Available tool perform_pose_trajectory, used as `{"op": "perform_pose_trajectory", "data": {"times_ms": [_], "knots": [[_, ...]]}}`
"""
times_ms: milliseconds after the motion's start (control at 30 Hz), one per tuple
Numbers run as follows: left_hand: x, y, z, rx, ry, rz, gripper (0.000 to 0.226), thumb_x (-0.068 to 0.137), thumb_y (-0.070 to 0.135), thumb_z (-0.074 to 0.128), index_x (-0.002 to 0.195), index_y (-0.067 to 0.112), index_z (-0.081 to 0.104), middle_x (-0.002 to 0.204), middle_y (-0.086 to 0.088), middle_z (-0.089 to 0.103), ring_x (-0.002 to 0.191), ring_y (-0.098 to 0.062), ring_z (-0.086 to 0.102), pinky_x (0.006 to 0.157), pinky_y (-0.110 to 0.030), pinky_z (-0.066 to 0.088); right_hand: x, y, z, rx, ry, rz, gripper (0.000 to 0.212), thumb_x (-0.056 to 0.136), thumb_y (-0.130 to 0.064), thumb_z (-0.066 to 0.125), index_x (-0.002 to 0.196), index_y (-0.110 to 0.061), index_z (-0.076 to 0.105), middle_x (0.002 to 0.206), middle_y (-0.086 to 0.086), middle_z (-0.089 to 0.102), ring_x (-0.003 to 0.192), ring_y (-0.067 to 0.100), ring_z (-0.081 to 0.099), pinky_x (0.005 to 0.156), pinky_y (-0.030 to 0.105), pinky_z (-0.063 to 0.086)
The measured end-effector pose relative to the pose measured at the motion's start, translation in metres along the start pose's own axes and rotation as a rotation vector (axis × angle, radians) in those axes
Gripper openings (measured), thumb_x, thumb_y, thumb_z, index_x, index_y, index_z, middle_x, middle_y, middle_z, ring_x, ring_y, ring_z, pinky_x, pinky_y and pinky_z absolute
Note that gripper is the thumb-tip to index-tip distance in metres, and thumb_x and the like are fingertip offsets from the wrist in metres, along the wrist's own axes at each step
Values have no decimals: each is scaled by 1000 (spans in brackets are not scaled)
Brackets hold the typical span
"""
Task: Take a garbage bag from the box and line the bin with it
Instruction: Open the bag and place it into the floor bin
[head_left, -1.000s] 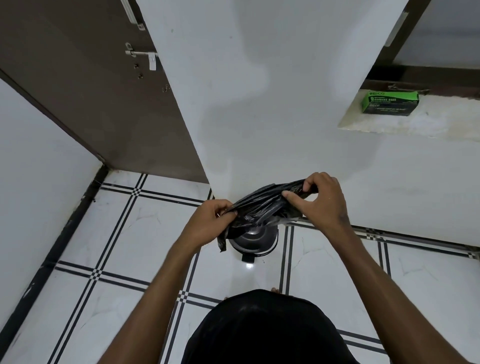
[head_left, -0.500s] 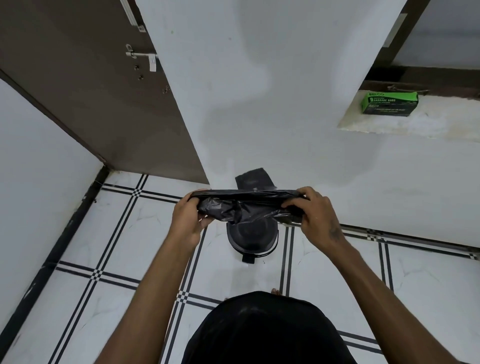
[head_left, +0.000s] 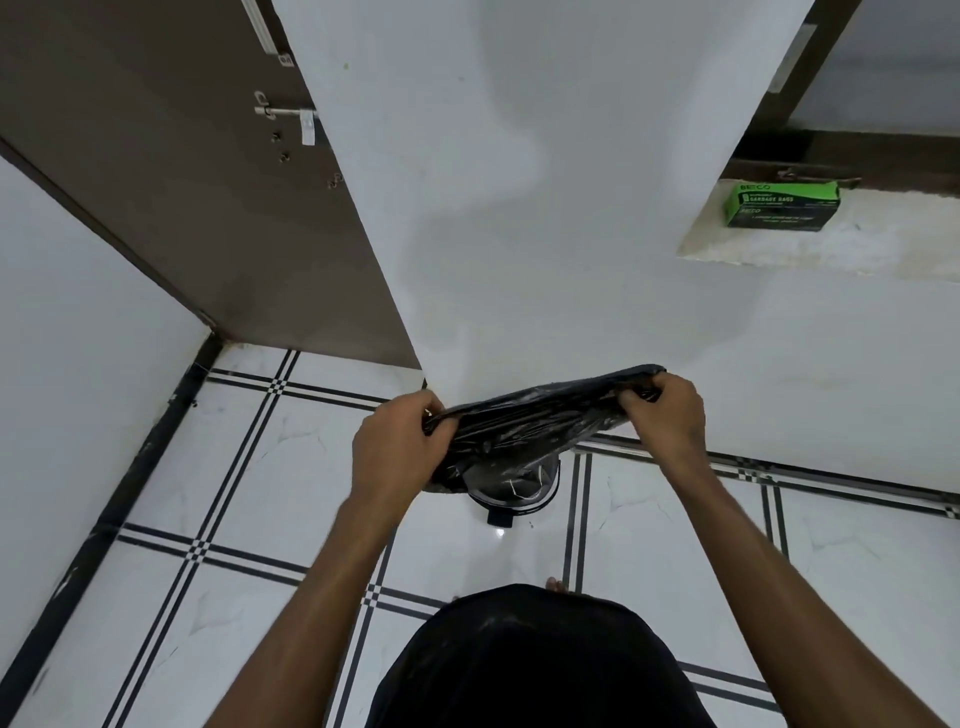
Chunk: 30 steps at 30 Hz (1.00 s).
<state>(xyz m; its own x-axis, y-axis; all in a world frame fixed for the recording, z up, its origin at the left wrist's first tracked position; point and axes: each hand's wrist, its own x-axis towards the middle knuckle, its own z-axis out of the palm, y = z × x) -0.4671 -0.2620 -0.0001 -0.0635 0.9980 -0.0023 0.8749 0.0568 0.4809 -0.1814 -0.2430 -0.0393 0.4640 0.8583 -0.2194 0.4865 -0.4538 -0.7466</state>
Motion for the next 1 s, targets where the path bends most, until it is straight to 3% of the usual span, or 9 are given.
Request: {"op": "perform_pose_trajectory", "data": {"times_ms": [133,267,400,467,533,600,700,867,1000], "knots": [[0,5,6,152,70,66,29,95,45,59,76,22,56,71,10,55,66,-15,50,49,-23,25,0,5,6,-74,74,-133,24,78,9,55,100,1,62,101,12,56,93,31,58,76,28,43],[15,-12,6,-151,3,-262,16,100,20,44,90,15,55,84,-1,62,82,-28,58,67,-33,39,-9,11,9,-112,-58,-372,52,73,24,45,111,-1,69,116,6,45,102,23,52,84,1,34],[29,-14,-4,-804,-34,-602,26,100,10,38,103,5,64,95,-7,68,92,-23,62,75,-33,48,-7,31,9,-335,-397,-503,60,79,19,50,128,-11,65,151,15,40,140,35,34,115,35,30],[30,-6,-9,-1022,-55,-704,25,100,10,40,93,10,64,86,-6,68,80,-21,62,67,-30,52,-6,40,14,-487,-509,-595,64,79,18,52,134,-12,60,160,11,30,148,33,25,120,42,27],[27,2,-11,-1158,-113,-730,23,99,14,44,87,15,64,82,-6,68,74,-22,63,66,-30,53,-5,45,19,-516,-507,-616,68,73,16,51,133,-17,59,159,3,33,145,29,34,114,42,37],[23,6,-8,-1004,-101,-614,21,98,20,46,85,16,62,81,-4,65,77,-23,60,68,-32,50,-5,43,22,-434,-408,-566,66,70,13,49,127,-17,62,147,-1,47,130,26,51,102,39,48],[13,-2,-4,-429,44,-291,22,95,37,51,81,19,52,71,4,60,70,-18,56,62,-33,42,-2,33,19,-209,-120,-356,59,66,21,44,110,-7,71,117,7,66,108,29,61,90,29,47],[6,-21,-5,35,-17,-91,43,77,69,65,91,31,52,71,16,60,68,-10,57,61,-29,42,10,28,7,326,54,-113,63,56,24,30,82,-15,72,101,7,69,102,24,65,93,32,51],[6,-35,-2,161,20,-35,7,83,24,63,89,24,66,75,2,69,74,-27,63,58,-29,35,8,24,0,447,-101,-145,58,51,26,24,56,-18,62,115,11,65,112,13,59,97,38,46]]}}
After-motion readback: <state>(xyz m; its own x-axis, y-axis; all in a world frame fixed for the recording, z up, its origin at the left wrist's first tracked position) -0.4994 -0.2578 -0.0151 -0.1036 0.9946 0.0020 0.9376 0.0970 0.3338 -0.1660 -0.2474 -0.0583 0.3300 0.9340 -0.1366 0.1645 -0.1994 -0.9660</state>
